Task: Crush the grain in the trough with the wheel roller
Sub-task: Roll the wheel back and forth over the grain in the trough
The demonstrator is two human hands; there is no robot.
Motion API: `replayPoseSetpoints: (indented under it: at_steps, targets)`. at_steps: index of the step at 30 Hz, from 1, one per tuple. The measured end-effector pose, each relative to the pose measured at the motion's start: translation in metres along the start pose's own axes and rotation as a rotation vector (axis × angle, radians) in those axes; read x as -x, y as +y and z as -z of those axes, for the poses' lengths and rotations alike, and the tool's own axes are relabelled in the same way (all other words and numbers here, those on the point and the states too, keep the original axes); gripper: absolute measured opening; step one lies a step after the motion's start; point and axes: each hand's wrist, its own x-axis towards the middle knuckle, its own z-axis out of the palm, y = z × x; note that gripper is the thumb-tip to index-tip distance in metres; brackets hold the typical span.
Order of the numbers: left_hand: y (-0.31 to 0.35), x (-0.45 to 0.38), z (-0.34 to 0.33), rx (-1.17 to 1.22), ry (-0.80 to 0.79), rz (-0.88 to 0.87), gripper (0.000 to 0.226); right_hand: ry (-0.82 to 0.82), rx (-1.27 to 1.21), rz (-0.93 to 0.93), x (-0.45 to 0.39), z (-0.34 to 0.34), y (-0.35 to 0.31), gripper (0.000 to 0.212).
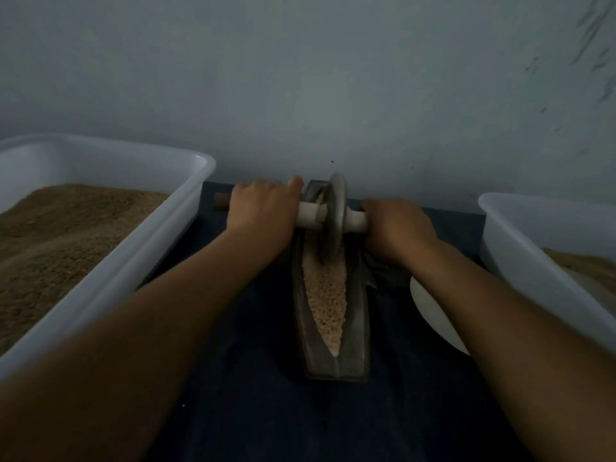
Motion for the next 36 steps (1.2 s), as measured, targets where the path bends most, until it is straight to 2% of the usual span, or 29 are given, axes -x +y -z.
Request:
replayPoseSetpoints:
  at_steps: [3, 5, 10, 15, 19, 22, 27, 31, 36]
  targets:
    - [0.000, -0.019, 0.002, -0.009, -0.056, -0.006, 0.052, -0.091, -0.045, -0.049, -0.014, -0.003, 0.003, 0.029]
    - [-0.001, -0.023, 0.002, -0.011, -0.089, 0.006, 0.050, -0.027, -0.044, -0.064, -0.014, -0.006, 0.002, 0.027]
    - [0.005, 0.003, 0.007, -0.080, -0.074, 0.012, 0.027, 0.109, -0.044, -0.059, 0.012, -0.007, -0.004, 0.018]
    - [0.009, 0.048, 0.025, -0.073, -0.113, 0.005, 0.031, 0.233, 0.043, 0.048, 0.060, 0.008, -0.013, 0.019]
    - [0.006, 0.086, 0.041, 0.021, -0.057, -0.036, 0.032, 0.267, 0.004, 0.102, 0.100, 0.028, -0.021, 0.022]
    - [0.005, 0.097, 0.055, 0.100, -0.065, -0.079, 0.036, 0.226, -0.013, 0.099, 0.120, 0.040, -0.023, 0.021]
    - [0.007, 0.100, 0.055, 0.049, -0.030, -0.089, 0.036, 0.222, -0.032, 0.105, 0.123, 0.037, -0.024, 0.018]
    - [0.009, 0.084, 0.034, 0.037, -0.024, -0.092, 0.043, 0.211, 0.017, 0.134, 0.099, 0.023, -0.016, 0.019]
    - [0.003, 0.038, 0.015, 0.047, -0.073, -0.025, 0.042, 0.137, 0.107, 0.065, 0.046, 0.010, -0.012, 0.027]
